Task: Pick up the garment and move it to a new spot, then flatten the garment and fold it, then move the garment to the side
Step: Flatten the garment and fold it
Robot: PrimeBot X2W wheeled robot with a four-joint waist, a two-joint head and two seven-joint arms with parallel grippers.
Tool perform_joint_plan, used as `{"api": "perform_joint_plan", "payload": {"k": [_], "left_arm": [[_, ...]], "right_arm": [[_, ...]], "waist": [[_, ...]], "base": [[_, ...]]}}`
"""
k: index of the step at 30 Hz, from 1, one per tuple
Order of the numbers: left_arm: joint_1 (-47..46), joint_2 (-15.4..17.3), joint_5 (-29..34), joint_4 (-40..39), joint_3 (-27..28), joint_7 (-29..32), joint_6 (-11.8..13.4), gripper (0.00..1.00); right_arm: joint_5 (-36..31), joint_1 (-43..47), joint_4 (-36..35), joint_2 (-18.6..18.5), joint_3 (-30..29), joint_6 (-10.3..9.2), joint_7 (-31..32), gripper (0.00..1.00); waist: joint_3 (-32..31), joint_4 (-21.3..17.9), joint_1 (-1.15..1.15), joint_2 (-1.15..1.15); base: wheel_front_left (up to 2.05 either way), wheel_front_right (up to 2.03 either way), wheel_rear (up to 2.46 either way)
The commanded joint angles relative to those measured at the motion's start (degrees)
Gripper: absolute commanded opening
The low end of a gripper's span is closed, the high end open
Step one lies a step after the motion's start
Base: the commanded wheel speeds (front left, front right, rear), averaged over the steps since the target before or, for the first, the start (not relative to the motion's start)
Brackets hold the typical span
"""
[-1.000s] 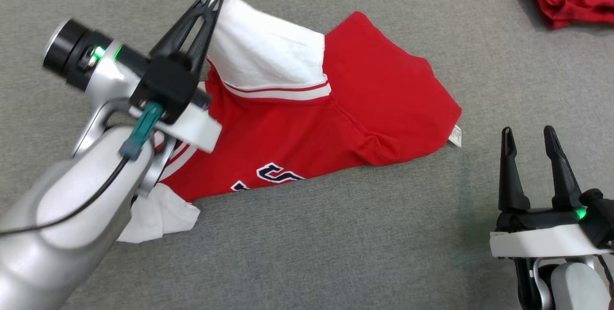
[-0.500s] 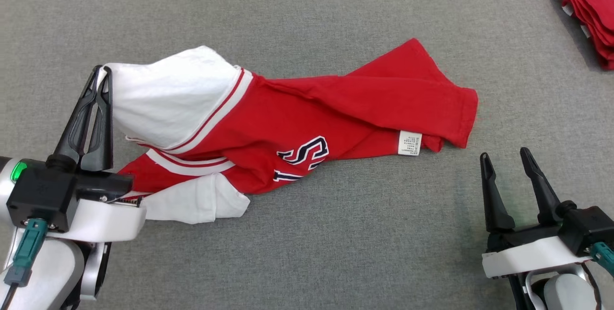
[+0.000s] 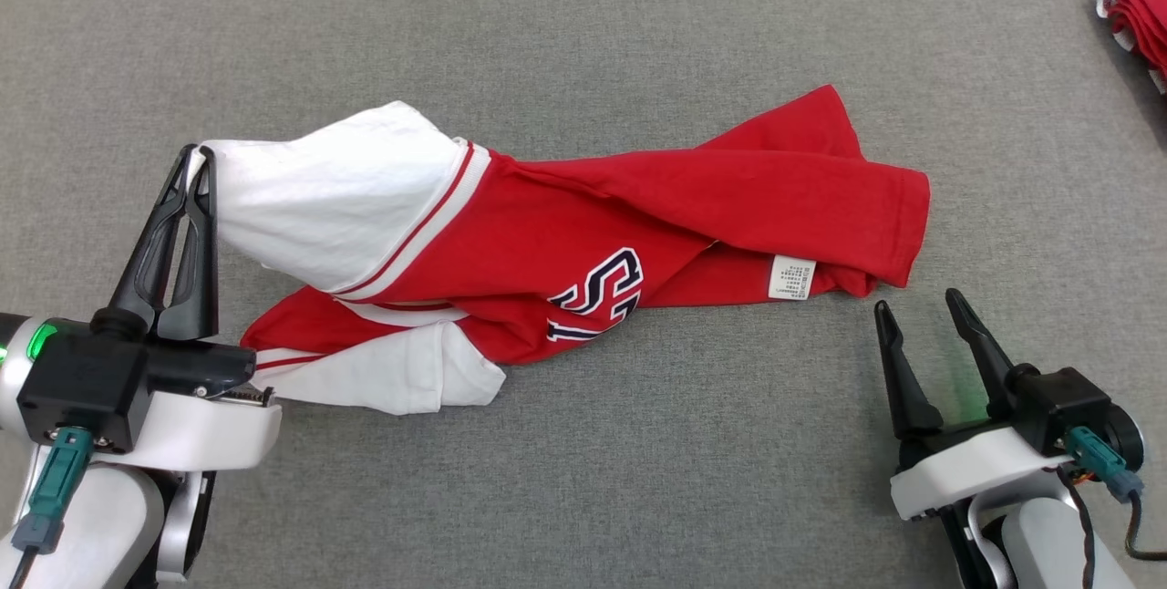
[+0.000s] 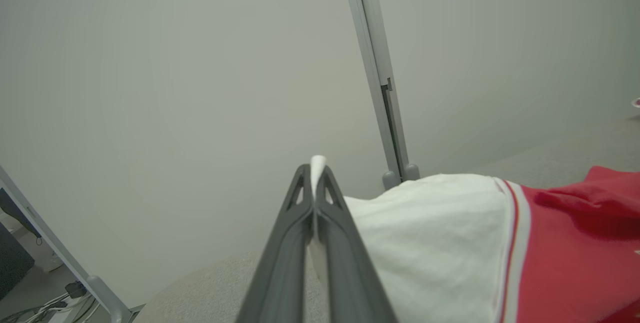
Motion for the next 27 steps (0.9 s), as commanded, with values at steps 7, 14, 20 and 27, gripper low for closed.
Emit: {"api": "perform_joint_plan", "payload": {"k": [7,14,20,27], "left_arm": [[-1.0,-1.2,1.3,0.8,-0.3,-0.4,-1.2,0.00],[-1.7,-1.8,1.7,1.3,-0.2,-0.4,-1.7,0.00],[-2.2,-1.7,2.1,1.7,0.5,-0.4,-1.9,0.00],[-1.9,-0.7,3.0,0.9,1.7,-0.4,-1.9,0.00]], "right_arm": [[1.4,-4.7,4.7,-1.1,1.2,-0.14,-0.1,0.56],[3.3,-6.9,7.3,-1.5,2.2,-0.14,-0.1,0.41],[2.5,-7.4,5.0,-2.8,2.3,-0.14,-0.1,0.00],[2.0,-5.2,1.0,-3.9,0.6,-0.14,-0.1,0.00]], "waist": [[0.9,1.8,0.00,0.00],[1.9,2.4,0.00,0.00],[2.3,2.2,0.00,0.00],[0.2,0.5,0.00,0.00]], "base": [[0.00,0.00,0.00],[0.00,0.00,0.00],[0.00,0.00,0.00],[0.00,0.00,0.00]]}}
